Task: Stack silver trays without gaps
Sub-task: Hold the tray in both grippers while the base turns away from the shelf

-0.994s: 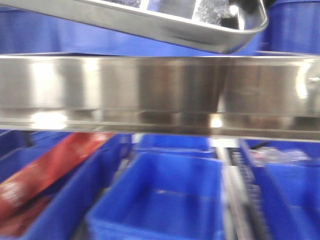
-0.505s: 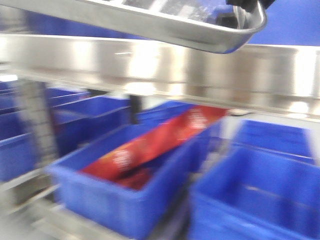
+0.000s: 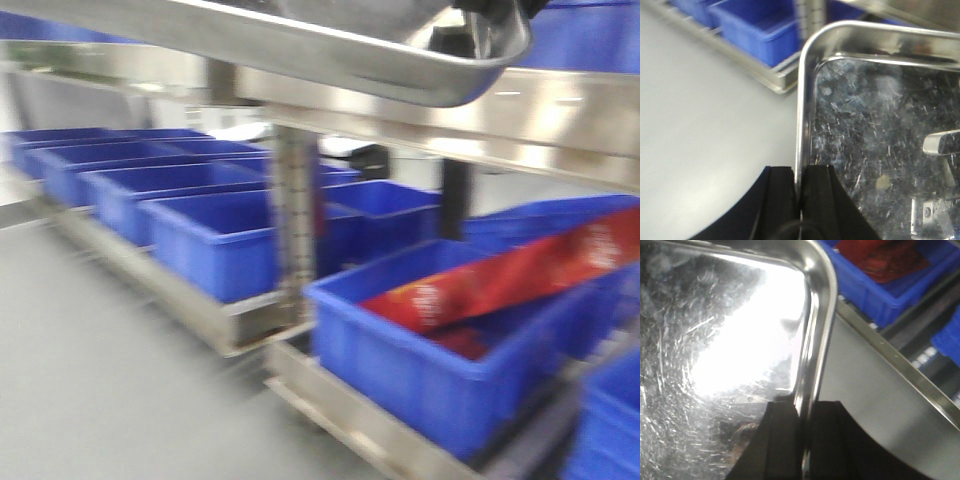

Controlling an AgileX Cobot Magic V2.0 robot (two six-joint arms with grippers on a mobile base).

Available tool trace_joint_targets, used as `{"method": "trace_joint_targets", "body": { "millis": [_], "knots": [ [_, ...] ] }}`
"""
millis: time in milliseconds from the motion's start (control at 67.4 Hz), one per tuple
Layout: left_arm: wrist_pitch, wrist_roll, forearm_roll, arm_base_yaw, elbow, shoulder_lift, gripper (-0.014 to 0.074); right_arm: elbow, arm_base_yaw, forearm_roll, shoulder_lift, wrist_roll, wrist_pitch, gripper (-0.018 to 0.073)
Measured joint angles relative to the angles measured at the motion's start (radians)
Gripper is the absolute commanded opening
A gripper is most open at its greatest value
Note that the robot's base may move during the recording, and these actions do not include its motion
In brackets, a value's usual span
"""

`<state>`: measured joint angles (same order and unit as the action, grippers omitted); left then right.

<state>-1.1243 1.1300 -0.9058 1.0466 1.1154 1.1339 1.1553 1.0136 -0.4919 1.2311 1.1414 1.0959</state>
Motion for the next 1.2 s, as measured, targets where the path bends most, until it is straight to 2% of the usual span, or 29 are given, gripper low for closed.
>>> {"method": "trace_joint_targets", "body": {
  "millis": [1202],
  "knots": [
    [-0.002, 0.0, 0.0, 0.0, 0.0, 0.0, -0.0016, 0.0, 0.0, 0.0, -0.002, 0.0, 0.0, -0.0022]
  ]
}}
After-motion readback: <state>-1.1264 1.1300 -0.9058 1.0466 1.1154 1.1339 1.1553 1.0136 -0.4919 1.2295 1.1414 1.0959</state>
